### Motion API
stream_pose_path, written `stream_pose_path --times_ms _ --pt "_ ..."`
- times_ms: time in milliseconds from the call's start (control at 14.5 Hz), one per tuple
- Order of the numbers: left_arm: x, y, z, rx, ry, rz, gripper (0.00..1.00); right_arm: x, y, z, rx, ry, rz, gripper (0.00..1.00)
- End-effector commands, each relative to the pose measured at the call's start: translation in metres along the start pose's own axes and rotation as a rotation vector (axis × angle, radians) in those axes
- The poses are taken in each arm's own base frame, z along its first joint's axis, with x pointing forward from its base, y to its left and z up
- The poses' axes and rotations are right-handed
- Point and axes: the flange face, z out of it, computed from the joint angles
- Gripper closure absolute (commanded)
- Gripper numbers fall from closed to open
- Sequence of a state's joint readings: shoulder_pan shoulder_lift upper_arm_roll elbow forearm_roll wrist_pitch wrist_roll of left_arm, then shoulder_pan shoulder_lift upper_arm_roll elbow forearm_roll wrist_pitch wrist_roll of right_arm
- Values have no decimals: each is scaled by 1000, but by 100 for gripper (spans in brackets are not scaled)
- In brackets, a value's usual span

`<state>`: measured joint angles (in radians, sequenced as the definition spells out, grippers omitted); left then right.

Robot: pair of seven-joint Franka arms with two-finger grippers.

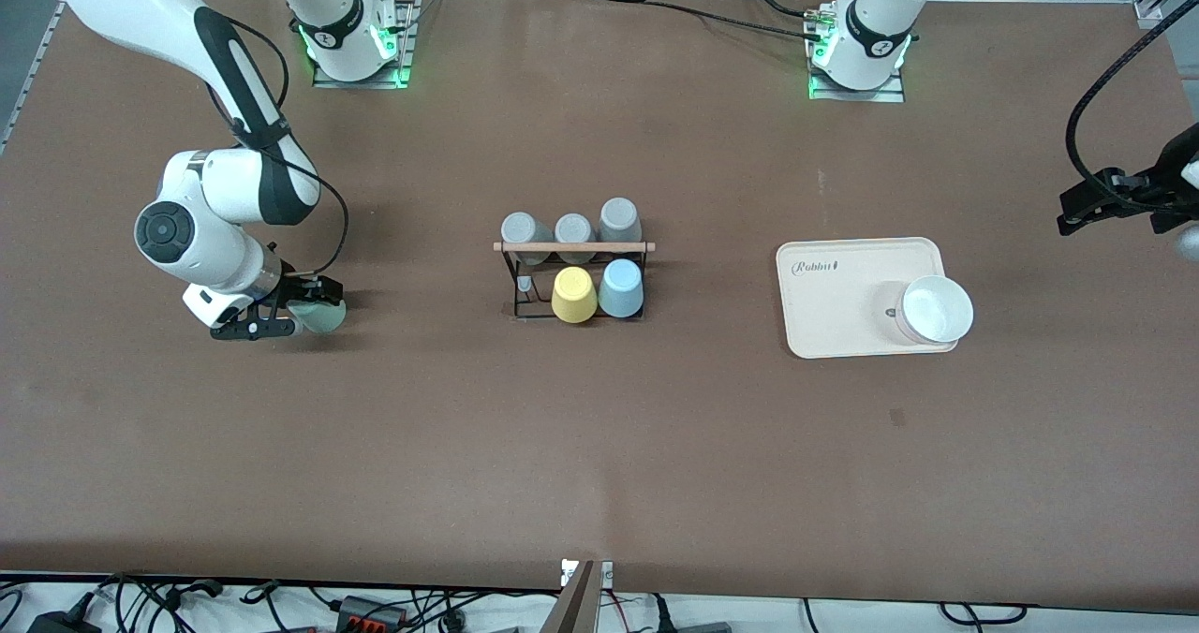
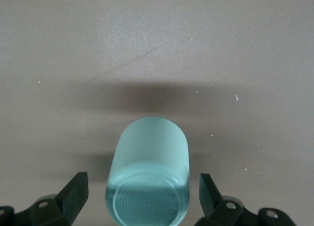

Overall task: Hang scattered cups on rack with three cups
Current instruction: 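Reach the right gripper to the pale teal cup and grasp it, then carry the pale teal cup with the right gripper to the rack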

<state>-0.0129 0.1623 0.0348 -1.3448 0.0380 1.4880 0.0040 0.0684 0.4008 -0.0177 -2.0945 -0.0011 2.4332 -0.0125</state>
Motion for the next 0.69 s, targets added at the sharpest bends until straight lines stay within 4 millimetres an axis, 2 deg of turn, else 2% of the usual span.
stream_pose_path --times_ms 0,207,276,346,484,553,622 --pt "-7 -17 -7 -75 2 -10 0 8 2 -1 -6 14 16 0" --pt "-27 -16 -29 -76 9 -8 0 9 4 -2 -5 17 21 0" --pt "-36 -14 -37 -76 3 -3 0 12 4 -6 -5 25 19 9" --pt "-47 -14 -47 -71 2 0 0 12 5 -6 -6 27 21 24" --pt "-52 -13 -58 -69 35 2 0 12 7 -6 -5 19 25 38" --pt "-45 -14 -52 -67 63 0 0 10 7 -4 -5 5 26 50" --pt "-38 -13 -33 -67 67 -1 0 10 7 -5 -5 1 26 57"
